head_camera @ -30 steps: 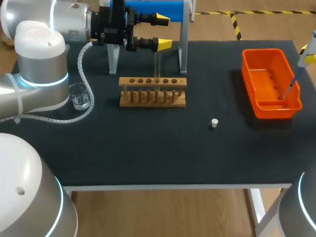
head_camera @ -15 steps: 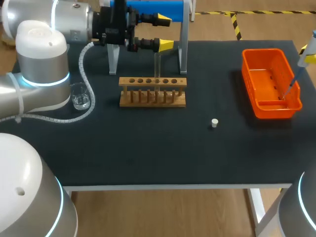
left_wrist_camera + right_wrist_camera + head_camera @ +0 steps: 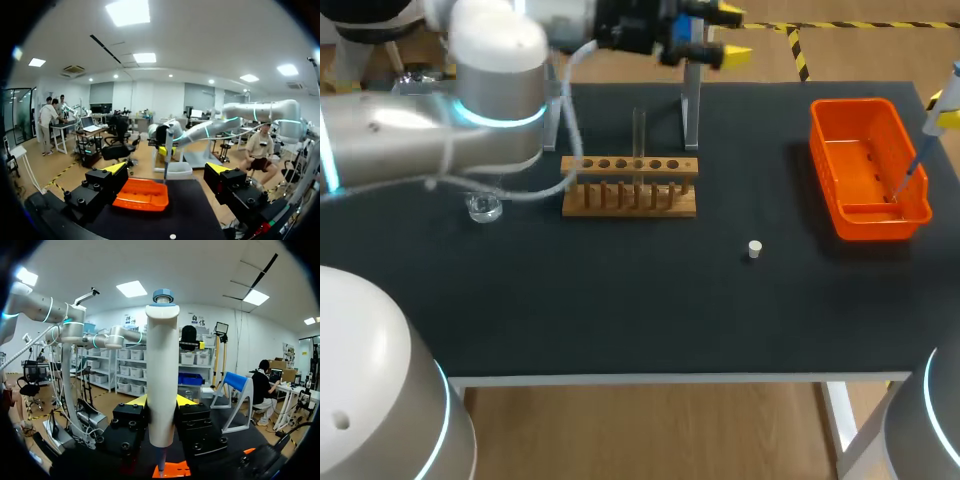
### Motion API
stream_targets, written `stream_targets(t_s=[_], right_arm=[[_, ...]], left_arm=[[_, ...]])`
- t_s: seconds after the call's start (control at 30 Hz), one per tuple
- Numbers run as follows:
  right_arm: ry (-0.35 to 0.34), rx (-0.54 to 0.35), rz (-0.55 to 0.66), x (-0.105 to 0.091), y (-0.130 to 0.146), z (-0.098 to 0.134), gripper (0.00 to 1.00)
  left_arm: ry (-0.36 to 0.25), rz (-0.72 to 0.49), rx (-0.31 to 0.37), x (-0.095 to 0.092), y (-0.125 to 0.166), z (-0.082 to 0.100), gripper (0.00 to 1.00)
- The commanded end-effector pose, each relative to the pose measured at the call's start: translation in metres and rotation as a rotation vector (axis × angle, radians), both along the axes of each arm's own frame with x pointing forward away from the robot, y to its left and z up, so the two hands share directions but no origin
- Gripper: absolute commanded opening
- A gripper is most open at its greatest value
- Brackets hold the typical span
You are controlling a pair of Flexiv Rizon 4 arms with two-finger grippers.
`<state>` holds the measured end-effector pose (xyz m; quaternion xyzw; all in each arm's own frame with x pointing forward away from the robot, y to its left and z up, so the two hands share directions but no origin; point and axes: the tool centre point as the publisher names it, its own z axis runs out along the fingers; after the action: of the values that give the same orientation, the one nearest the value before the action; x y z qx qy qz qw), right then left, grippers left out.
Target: Invert the test tube, pick up the pipette, mount the tip to pipette, aspirate from beaker and dispense into the tube, eject the tip, return the pipette, and cap with the stopper.
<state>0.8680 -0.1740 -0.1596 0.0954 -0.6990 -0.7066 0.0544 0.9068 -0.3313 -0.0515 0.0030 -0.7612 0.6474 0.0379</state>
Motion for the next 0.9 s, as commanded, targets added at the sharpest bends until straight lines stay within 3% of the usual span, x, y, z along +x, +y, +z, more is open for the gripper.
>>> stream_targets(t_s=[0.03, 0.17, 0.57, 0.6, 0.63, 0.67, 0.9], right_arm=[[-0.001, -0.001, 0.004, 0.001, -0.002, 0.000, 0.00], [-0.001, -0.001, 0.004, 0.001, -0.002, 0.000, 0.00], [-0.001, -0.001, 0.004, 0.001, -0.002, 0.000, 0.00], [-0.001, -0.001, 0.004, 0.001, -0.002, 0.000, 0.00], [-0.001, -0.001, 0.004, 0.001, -0.002, 0.000, 0.00], [-0.001, -0.001, 0.004, 0.001, -0.002, 0.000, 0.00], [-0.001, -0.001, 0.004, 0.001, -0.002, 0.000, 0.00]], left_arm=[[0.003, -0.023, 0.050, 0.030, -0.082, 0.003, 1.00], [0.008, -0.012, 0.078, 0.032, -0.107, 0.008, 1.00], [0.008, -0.012, 0.078, 0.032, -0.107, 0.008, 1.00], [0.008, -0.012, 0.078, 0.032, -0.107, 0.008, 0.64], [0.008, -0.012, 0.078, 0.032, -0.107, 0.008, 0.10], [0.008, -0.012, 0.078, 0.032, -0.107, 0.008, 0.00], [0.008, -0.012, 0.078, 0.032, -0.107, 0.008, 0.00]])
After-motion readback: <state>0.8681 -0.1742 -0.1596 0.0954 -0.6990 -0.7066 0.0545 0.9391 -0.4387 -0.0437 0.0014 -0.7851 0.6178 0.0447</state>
